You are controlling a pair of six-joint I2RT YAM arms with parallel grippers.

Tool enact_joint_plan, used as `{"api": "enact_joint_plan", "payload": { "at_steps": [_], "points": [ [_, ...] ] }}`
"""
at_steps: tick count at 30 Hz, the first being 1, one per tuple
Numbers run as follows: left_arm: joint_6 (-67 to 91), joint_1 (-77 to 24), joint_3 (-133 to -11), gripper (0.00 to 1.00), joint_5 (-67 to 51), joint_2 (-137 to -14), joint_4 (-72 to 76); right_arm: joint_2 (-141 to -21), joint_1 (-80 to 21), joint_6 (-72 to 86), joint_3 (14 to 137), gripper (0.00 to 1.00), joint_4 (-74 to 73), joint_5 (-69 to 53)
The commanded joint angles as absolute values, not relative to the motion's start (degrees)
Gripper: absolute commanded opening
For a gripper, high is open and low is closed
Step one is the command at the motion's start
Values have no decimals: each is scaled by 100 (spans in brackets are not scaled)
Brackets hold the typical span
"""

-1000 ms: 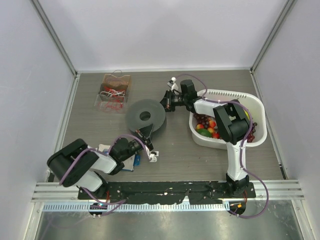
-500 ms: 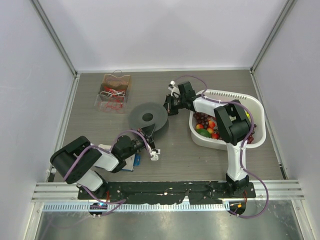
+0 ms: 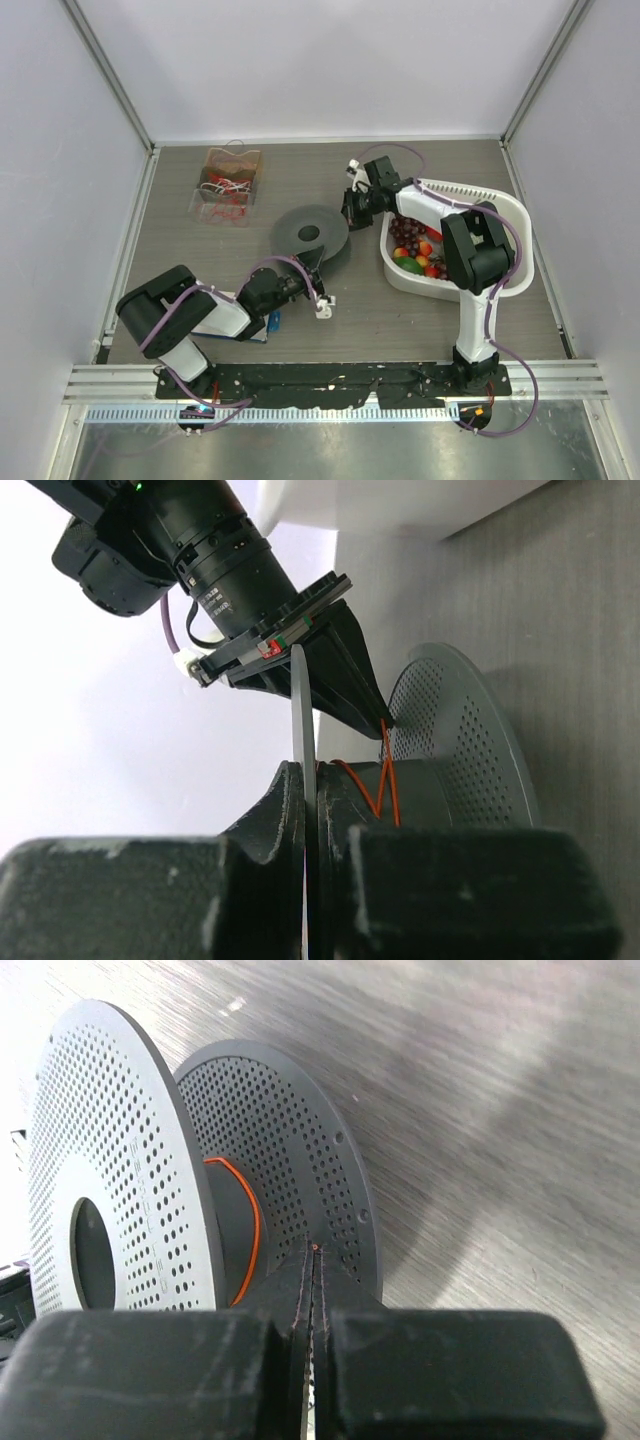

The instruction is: Wrap the cables

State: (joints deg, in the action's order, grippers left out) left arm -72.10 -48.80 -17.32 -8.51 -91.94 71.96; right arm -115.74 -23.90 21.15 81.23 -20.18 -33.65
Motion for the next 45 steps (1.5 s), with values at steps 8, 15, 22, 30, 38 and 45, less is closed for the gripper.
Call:
{"api": "enact_joint_plan", "payload": {
  "at_steps": [8, 15, 22, 30, 38, 45],
  "points": [
    [-7365, -5229, -1504, 0, -1670, -8035, 8096, -11786, -2812, 2135, 9404, 1, -1073, -3287],
    [-7287, -5124, -1423, 0, -1249, -8146, 7953, -12454, -2962, 2863, 9571, 1, -55, -3787],
    [-7269, -5062, -1652, 0, -1441, -9043, 8630, -12586, -2918, 3103, 8922, 1, 720, -4113],
    [-7233, -5413, -2363, 0, -1494, -9825, 8851, -12015, -2391, 2910, 7771, 1, 625, -4175],
    [-7295, -5783, -2856, 0, -1459, -10274, 8851, -11443, -1916, 2294, 7216, 1, 35, -4298],
    [-7558, -5748, -2216, 0, -1196, -10020, 8868, -11803, -2083, 2776, 7427, 1, 666, -4543]
  ]
}}
